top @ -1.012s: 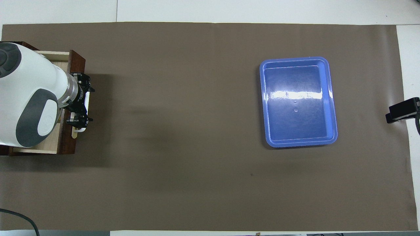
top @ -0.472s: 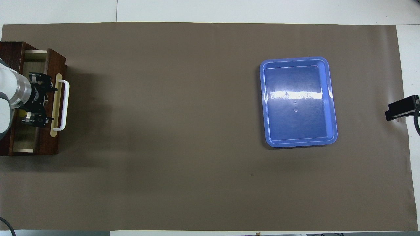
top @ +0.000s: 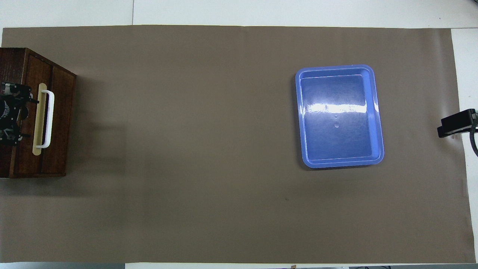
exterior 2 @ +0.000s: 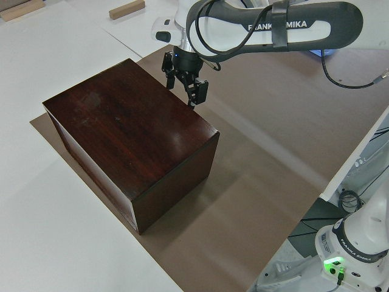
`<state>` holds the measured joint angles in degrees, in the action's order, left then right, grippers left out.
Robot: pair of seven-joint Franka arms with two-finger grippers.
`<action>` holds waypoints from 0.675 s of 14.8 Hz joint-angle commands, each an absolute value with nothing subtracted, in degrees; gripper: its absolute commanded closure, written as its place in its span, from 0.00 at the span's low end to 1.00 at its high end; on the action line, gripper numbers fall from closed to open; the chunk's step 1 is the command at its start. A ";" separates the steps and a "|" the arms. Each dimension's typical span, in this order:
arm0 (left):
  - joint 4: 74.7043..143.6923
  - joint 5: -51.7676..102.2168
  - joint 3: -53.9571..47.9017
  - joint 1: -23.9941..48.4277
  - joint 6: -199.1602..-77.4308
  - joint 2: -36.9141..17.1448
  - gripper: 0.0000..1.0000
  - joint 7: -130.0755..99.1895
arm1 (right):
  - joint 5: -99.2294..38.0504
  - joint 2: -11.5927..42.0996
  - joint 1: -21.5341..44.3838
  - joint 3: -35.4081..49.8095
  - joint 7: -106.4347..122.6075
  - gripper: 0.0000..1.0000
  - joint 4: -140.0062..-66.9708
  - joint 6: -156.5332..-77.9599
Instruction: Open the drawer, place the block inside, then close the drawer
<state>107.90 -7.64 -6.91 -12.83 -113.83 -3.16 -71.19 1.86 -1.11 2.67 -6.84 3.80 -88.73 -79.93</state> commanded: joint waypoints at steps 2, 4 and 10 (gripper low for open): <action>102.84 -7.82 -7.47 -9.42 -104.87 -1.59 0.00 -58.49 | 2.20 -2.29 2.72 -6.77 3.16 0.00 -90.09 -81.04; 102.48 -7.56 -7.56 -7.30 -101.97 -0.36 0.00 -49.79 | 2.20 -2.37 2.64 -6.59 3.08 0.00 -90.26 -81.04; 101.34 -1.94 -7.38 -5.71 -94.05 3.95 0.00 -19.80 | 2.29 -2.37 2.64 -6.50 3.08 0.00 -90.26 -81.47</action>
